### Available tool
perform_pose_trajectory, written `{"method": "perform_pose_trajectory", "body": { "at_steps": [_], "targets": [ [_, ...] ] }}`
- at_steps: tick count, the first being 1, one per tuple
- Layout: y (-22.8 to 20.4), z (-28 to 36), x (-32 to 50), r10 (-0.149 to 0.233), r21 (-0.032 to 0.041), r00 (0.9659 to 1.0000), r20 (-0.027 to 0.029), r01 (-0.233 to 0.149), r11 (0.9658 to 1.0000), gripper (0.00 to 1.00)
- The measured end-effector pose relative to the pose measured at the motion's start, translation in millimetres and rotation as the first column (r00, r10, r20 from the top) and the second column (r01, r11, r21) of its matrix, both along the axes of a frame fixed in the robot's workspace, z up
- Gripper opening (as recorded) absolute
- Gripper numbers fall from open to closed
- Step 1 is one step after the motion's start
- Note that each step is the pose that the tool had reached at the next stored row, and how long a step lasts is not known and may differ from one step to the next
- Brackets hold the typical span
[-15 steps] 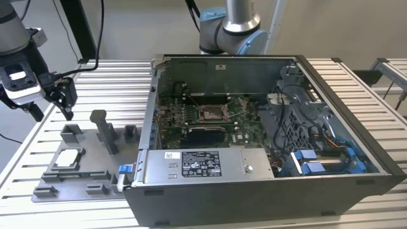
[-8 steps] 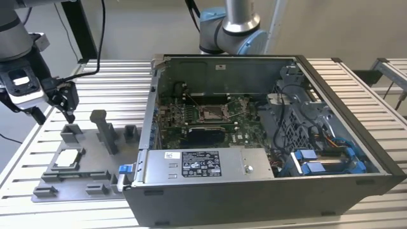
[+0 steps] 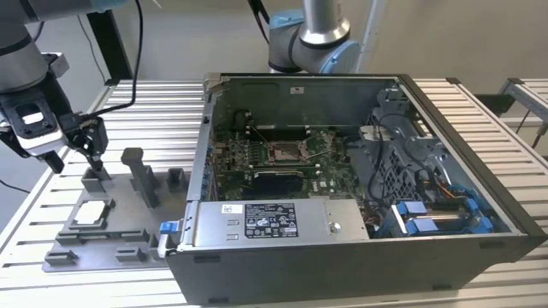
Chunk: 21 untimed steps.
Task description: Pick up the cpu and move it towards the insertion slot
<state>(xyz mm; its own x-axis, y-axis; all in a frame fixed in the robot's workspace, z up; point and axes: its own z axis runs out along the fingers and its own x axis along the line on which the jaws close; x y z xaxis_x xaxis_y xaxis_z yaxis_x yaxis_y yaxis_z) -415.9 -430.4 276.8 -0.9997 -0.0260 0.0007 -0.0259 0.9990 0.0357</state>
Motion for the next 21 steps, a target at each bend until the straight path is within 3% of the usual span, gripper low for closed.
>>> {"method": "perform_pose_trajectory", "body": {
  "at_steps": [6,14,21],
  "targets": [
    [-2.8,-6.4,-1.6,0.000,0.0001,1.0000,0.0002,0.000,1.0000,1.00],
    [-3.4,-8.0,-1.8,0.000,0.0001,1.0000,0.0002,0.000,1.0000,1.00],
    [-10.1,-17.6,-2.1,-0.011,0.0001,0.9999,-0.0011,0.011,0.9999,1.00]
  ]
}}
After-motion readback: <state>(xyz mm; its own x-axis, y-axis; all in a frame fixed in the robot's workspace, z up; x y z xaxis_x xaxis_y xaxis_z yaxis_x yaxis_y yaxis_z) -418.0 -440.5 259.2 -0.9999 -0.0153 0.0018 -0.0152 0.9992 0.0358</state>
